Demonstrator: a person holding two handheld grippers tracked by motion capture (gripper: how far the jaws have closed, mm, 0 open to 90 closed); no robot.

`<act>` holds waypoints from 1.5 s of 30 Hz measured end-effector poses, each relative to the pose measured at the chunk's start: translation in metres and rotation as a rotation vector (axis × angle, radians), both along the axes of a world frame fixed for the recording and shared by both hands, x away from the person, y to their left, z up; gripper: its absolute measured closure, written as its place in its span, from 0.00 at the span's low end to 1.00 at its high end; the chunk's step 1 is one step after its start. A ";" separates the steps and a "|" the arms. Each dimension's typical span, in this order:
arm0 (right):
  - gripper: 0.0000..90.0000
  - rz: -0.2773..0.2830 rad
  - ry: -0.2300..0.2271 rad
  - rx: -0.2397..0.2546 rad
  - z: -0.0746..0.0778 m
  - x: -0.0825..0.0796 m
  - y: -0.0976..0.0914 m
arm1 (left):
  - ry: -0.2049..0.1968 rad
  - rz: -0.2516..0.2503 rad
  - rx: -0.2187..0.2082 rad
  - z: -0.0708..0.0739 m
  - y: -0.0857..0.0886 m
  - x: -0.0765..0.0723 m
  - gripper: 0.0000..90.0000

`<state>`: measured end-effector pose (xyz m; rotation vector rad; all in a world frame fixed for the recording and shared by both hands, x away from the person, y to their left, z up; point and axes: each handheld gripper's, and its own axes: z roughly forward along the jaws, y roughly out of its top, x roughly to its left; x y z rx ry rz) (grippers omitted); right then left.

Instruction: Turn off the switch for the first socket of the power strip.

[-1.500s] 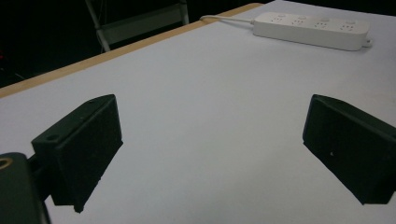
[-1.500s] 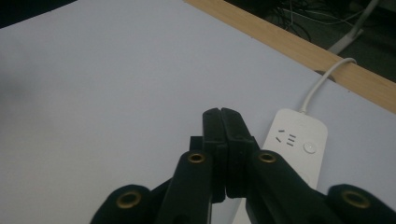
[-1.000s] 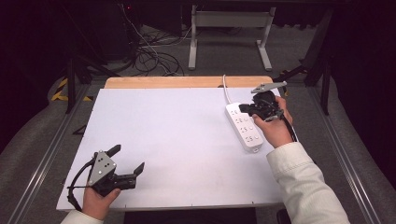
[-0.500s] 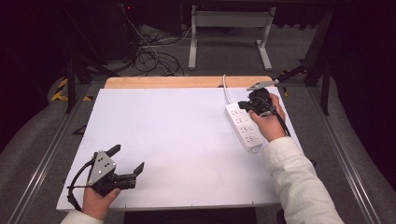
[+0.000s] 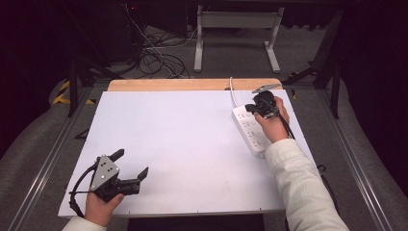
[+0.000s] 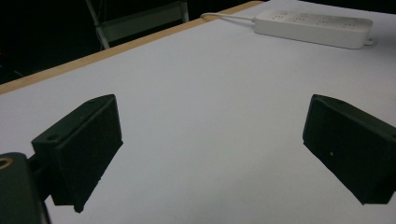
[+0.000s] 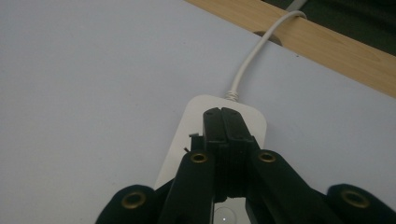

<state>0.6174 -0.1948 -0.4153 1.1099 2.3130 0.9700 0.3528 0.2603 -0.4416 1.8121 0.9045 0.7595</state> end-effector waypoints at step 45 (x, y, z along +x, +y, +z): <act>1.00 -0.068 0.045 -0.074 -0.029 0.019 0.002 | 0.011 -0.005 0.003 -0.001 0.000 0.001 0.06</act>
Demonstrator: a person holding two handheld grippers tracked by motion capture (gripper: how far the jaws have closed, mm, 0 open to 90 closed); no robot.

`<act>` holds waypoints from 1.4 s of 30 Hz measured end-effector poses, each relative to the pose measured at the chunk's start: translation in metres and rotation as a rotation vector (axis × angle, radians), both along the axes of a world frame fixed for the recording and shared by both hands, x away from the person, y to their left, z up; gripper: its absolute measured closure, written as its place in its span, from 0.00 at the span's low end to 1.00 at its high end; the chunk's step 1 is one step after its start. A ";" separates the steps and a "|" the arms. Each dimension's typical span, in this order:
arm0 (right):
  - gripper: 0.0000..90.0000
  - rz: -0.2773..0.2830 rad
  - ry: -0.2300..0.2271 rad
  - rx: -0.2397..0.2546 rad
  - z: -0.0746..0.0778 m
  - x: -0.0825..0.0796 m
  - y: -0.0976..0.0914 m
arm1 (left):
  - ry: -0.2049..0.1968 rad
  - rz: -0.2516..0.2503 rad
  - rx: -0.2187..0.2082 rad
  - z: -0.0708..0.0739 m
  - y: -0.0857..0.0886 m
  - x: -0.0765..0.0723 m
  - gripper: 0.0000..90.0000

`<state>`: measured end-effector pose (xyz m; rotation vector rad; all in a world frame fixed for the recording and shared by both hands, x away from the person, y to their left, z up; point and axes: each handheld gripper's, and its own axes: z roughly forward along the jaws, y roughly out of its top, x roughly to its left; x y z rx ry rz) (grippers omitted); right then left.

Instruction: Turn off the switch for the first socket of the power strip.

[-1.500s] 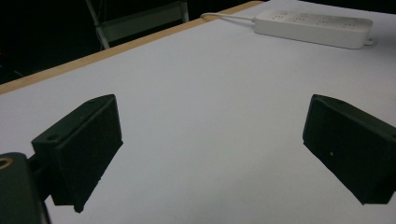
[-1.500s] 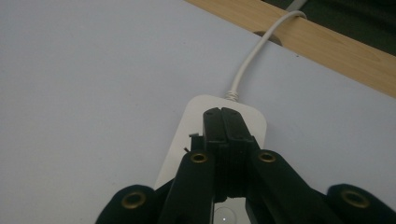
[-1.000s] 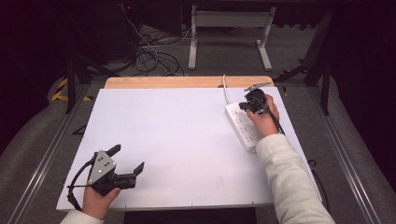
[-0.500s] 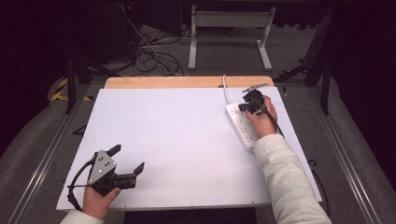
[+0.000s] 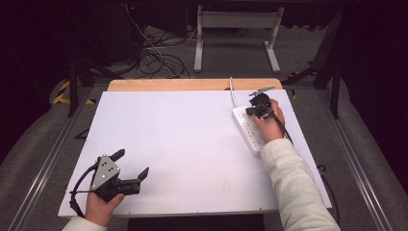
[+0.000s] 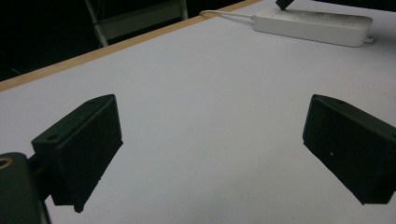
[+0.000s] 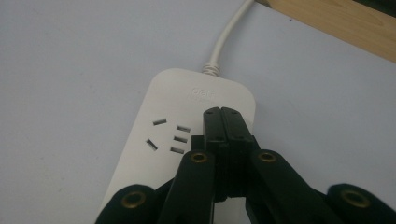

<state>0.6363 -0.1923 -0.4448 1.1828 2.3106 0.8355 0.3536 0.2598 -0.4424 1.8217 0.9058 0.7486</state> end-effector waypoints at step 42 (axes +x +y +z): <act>1.00 -0.064 -0.018 0.048 -0.007 -0.008 0.002 | -0.003 0.002 -0.004 0.000 0.001 -0.001 0.06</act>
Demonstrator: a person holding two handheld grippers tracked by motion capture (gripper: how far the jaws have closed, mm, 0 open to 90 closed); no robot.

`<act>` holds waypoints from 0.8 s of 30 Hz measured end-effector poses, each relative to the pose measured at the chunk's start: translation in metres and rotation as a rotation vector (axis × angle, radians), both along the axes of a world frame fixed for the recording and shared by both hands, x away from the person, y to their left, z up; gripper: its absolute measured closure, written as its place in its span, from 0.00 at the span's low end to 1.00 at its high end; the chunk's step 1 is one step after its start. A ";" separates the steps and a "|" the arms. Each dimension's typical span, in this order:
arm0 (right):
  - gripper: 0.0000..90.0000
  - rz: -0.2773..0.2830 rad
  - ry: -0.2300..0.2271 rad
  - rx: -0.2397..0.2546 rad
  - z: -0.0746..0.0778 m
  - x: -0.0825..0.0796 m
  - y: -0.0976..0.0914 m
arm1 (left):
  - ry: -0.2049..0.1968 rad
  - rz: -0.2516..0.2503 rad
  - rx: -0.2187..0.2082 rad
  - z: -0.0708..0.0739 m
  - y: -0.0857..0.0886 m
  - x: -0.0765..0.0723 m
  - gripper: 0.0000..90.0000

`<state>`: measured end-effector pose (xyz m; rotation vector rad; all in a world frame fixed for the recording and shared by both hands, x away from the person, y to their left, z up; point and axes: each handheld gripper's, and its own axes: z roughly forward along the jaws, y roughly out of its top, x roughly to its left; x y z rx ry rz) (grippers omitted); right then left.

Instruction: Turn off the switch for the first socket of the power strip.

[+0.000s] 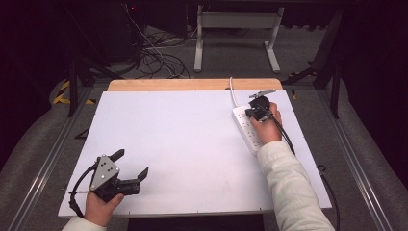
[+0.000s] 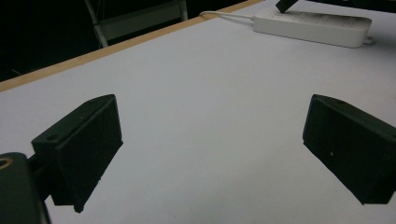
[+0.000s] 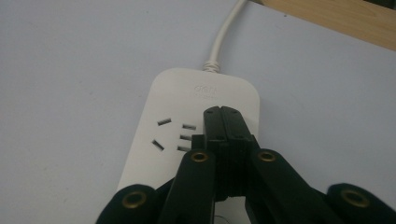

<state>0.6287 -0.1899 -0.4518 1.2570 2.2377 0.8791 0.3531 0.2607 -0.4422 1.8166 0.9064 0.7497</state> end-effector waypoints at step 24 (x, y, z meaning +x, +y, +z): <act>1.00 -0.020 0.004 0.021 -0.001 0.002 -0.003 | -0.001 -0.004 0.001 0.000 0.000 0.000 0.06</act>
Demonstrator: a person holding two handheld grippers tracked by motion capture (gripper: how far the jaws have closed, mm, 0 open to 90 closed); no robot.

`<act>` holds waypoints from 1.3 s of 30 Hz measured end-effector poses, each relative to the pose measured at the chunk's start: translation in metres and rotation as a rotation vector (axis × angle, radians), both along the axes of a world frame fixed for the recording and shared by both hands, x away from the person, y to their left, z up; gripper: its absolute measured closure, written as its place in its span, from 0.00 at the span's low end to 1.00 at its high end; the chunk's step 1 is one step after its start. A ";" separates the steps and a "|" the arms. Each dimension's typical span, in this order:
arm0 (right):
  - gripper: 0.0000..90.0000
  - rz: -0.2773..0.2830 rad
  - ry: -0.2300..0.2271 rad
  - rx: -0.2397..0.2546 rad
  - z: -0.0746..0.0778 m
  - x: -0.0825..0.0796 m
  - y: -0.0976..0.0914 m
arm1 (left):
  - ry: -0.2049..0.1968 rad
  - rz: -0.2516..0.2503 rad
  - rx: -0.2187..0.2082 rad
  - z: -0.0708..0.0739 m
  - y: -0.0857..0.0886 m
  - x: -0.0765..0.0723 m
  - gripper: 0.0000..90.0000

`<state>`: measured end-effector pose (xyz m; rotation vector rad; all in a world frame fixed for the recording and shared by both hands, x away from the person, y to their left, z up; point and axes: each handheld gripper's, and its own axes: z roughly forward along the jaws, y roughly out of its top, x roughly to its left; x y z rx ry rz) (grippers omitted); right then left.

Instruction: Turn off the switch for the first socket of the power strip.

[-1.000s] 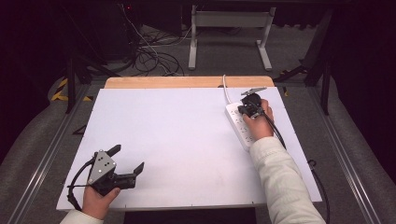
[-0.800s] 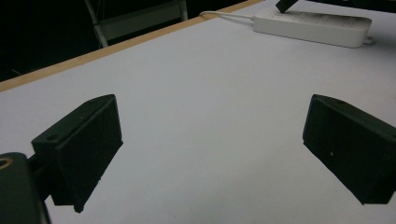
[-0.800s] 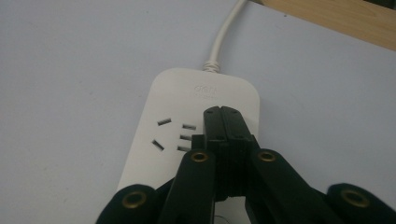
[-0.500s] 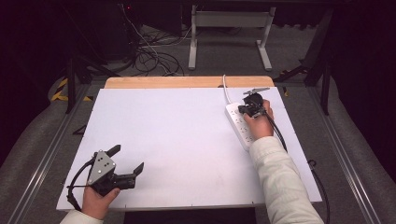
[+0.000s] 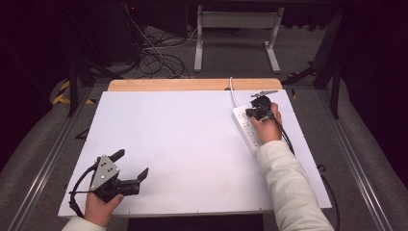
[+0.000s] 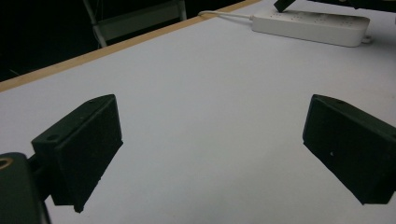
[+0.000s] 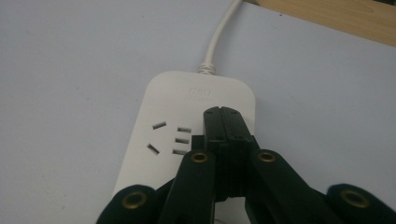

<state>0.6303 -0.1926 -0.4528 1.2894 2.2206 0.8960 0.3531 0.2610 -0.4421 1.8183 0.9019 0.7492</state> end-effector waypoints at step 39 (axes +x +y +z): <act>0.98 0.114 -0.125 0.080 0.060 -0.036 -0.004 | 0.001 0.007 -0.008 0.001 -0.001 0.000 0.06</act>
